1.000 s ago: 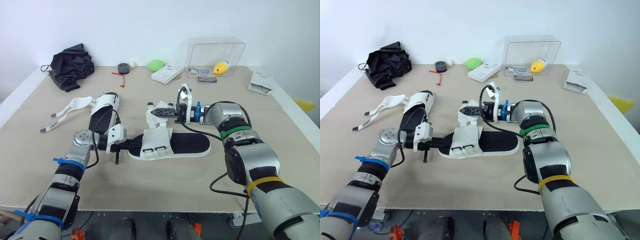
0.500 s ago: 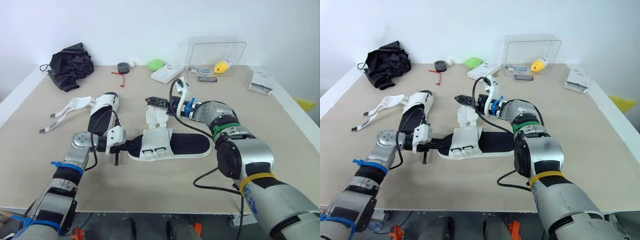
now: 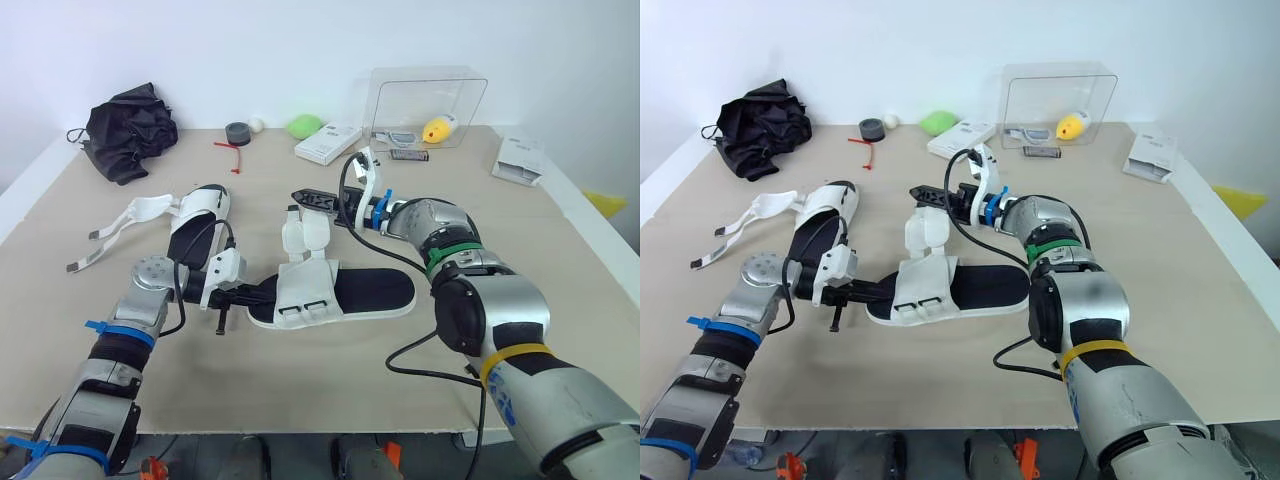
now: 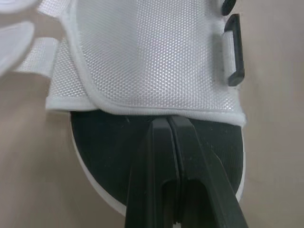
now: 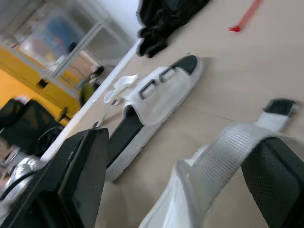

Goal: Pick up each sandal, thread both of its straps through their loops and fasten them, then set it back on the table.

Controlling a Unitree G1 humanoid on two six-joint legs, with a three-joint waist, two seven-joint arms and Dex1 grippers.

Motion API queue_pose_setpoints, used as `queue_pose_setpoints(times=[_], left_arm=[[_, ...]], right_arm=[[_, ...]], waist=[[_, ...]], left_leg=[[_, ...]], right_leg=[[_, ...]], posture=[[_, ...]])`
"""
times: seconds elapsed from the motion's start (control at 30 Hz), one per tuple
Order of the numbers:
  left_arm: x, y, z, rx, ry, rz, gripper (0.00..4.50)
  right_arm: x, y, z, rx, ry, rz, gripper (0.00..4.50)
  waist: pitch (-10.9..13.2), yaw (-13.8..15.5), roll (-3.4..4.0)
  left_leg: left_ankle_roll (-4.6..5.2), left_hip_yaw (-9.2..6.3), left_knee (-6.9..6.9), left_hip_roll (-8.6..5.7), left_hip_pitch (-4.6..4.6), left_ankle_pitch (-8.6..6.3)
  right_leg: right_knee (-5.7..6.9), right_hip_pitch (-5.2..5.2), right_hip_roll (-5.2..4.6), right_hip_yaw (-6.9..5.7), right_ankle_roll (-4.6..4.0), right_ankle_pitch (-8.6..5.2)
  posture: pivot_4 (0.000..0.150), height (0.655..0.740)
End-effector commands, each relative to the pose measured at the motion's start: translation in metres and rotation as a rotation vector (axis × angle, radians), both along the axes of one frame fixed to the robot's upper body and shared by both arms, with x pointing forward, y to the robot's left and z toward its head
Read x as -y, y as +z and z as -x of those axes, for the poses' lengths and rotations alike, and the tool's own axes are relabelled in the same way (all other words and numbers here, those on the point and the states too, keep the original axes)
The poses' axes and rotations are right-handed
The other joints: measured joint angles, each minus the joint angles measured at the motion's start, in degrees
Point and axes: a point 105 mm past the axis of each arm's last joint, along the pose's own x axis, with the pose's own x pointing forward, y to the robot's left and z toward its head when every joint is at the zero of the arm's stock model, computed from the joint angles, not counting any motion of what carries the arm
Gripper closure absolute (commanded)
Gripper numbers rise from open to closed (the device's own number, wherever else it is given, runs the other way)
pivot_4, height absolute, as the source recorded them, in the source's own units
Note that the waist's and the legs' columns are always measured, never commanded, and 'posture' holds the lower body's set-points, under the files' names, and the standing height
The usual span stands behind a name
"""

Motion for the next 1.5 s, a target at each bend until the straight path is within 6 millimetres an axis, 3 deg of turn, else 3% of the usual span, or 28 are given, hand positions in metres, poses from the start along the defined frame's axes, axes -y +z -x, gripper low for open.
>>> queue_pose_setpoints(times=[0.03, 0.17, 0.4, 0.6, 0.77, 0.83, 1.0, 1.07, 1.13, 1.3, 1.5], left_arm=[[0.003, -0.03, 0.016, -0.112, -0.04, -0.055, 4.5], [0.007, -0.032, 0.018, -0.101, -0.043, -0.033, 4.5], [0.005, -0.04, 0.02, -0.098, -0.051, -0.051, 4.5], [0.006, -0.042, 0.019, -0.096, -0.055, -0.053, 4.5], [0.007, -0.043, 0.018, -0.093, -0.059, -0.054, 4.5], [0.007, -0.043, 0.018, -0.09, -0.061, -0.055, 4.5], [0.008, -0.043, 0.018, -0.085, -0.063, -0.059, 4.5], [0.007, -0.043, 0.018, -0.086, -0.063, -0.063, 4.5], [0.006, -0.043, 0.017, -0.087, -0.063, -0.065, 4.5], [0.005, -0.043, 0.017, -0.092, -0.067, -0.072, 4.5], [0.008, -0.044, 0.016, -0.092, -0.075, -0.077, 4.5]], right_arm=[[-0.006, 0.017, 0.017, 0.11, 0.151, -0.05, 0.09], [-0.003, 0.024, 0.036, 0.142, 0.221, -0.113, 0.09], [0.006, 0.043, 0.054, 0.201, 0.195, -0.202, 0.09], [0.011, 0.078, 0.074, 0.29, 0.207, -0.295, 0.09], [0.013, 0.093, 0.089, 0.339, 0.225, -0.324, 0.09], [0.013, 0.088, 0.098, 0.35, 0.243, -0.293, 0.09], [0.013, 0.051, 0.121, 0.32, 0.309, -0.133, 0.09], [0.019, 0.013, 0.143, 0.274, 0.367, 0.021, 0.09], [0.023, -0.003, 0.153, 0.24, 0.39, 0.07, 0.09], [0.033, 0.002, 0.127, 0.23, 0.265, 0.099, 0.09], [0.05, 0.036, 0.086, 0.211, 0.191, 0.097, 0.09]], waist=[[0.0, 0.1, 0.0], [0.0, 0.4, 0.0], [0.0, 0.4, 0.01], [0.0, 0.4, 0.01], [0.0, 0.4, 0.0], [0.0, 0.4, -0.01], [0.0, 0.5, -0.02], [0.0, 0.8, -0.03], [0.0, 0.7, -0.06], [0.0, 0.4, -0.01], [0.0, 0.4, 0.0]], left_leg=[[-0.03, -0.02, 0.02, 0.0, 0.0, -0.07], [0.02, -0.09, 0.05, -0.02, -0.1, -0.25], [-0.03, -0.08, 0.12, -0.1, -0.11, -0.29], [-0.03, -0.1, 0.13, -0.13, -0.09, -0.29], [-0.03, -0.13, 0.19, -0.13, -0.08, -0.29], [-0.03, -0.13, 0.21, -0.12, -0.06, -0.29], [-0.03, -0.21, 0.23, -0.13, -0.07, -0.29], [-0.03, -0.2, 0.24, -0.13, -0.06, -0.29], [-0.01, -0.3, 0.27, -0.11, -0.07, -0.34], [-0.01, -0.21, 0.47, -0.11, 0.04, -0.33], [0.01, -0.13, 0.58, -0.06, 0.05, -0.3]], right_leg=[[0.03, 0.0, 0.0, -0.02, -0.04, -0.04], [0.03, 0.0, -0.08, -0.11, -0.07, -0.18], [0.02, 0.05, -0.31, -0.14, 0.01, -0.23], [0.03, 0.07, -0.25, -0.18, 0.0, -0.23], [0.03, 0.12, -0.26, -0.2, 0.01, -0.22], [0.03, 0.15, -0.26, -0.2, 0.01, -0.22], [0.02, 0.2, -0.28, -0.25, 0.05, -0.26], [0.02, 0.2, -0.28, -0.25, 0.36, -0.44], [-0.01, 0.25, -0.32, -0.33, 0.45, -0.56], [0.01, 0.31, -0.19, -0.24, 0.39, -0.45], [0.0, 0.33, -0.16, -0.2, 0.39, -0.38]], posture=[[0.15, 0.74], [0.15, 0.74], [0.15, 0.74], [0.15, 0.74], [0.15, 0.74], [0.15, 0.74], [0.15, 0.74], [0.15, 0.74], [0.15, 0.74], [0.15, 0.74], [0.15, 0.74]])
